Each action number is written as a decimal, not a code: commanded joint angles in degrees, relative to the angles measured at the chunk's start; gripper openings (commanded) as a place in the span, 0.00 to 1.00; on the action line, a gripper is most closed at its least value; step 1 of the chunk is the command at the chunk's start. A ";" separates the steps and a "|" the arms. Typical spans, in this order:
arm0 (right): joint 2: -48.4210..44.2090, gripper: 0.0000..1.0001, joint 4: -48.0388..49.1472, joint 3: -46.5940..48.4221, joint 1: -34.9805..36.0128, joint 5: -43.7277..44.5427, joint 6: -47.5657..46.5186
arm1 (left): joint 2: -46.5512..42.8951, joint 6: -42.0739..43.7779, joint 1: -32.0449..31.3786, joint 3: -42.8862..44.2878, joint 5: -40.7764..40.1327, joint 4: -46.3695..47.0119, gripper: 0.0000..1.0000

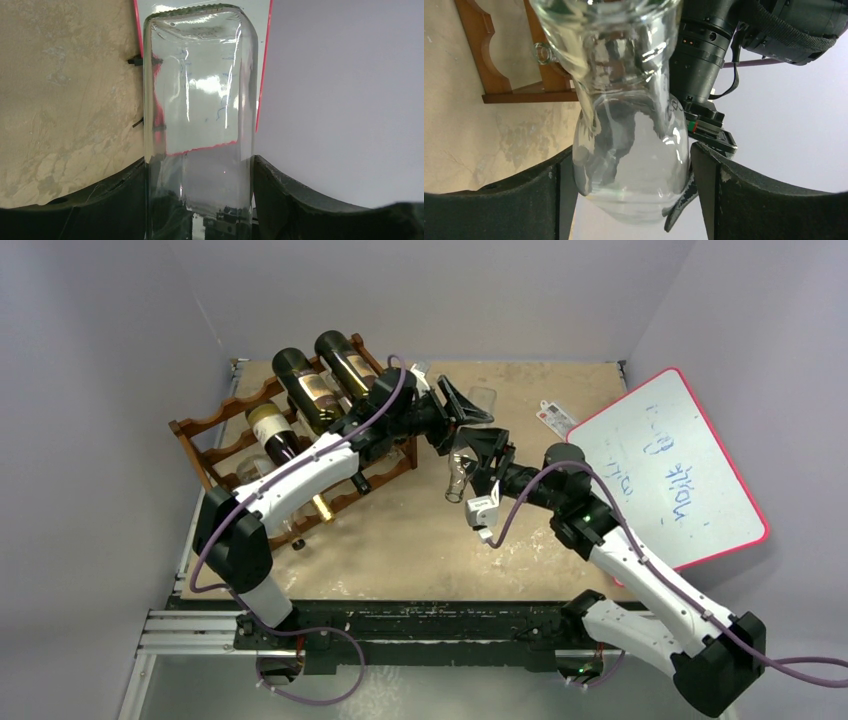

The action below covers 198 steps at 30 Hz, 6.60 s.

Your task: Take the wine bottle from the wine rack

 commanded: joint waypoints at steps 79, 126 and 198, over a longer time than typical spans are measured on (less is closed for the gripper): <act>35.52 0.00 41.93 8.32 -23.13 49.88 87.59 | -45.99 44.69 3.37 -2.96 -33.29 -24.60 1.00; 21.84 1.00 30.57 0.43 -24.64 48.34 89.87 | -42.43 41.56 3.37 1.67 -37.63 -31.09 1.00; -7.46 1.00 -6.66 8.14 -24.64 17.05 96.07 | -14.14 27.99 35.44 -7.48 -21.34 -10.89 0.96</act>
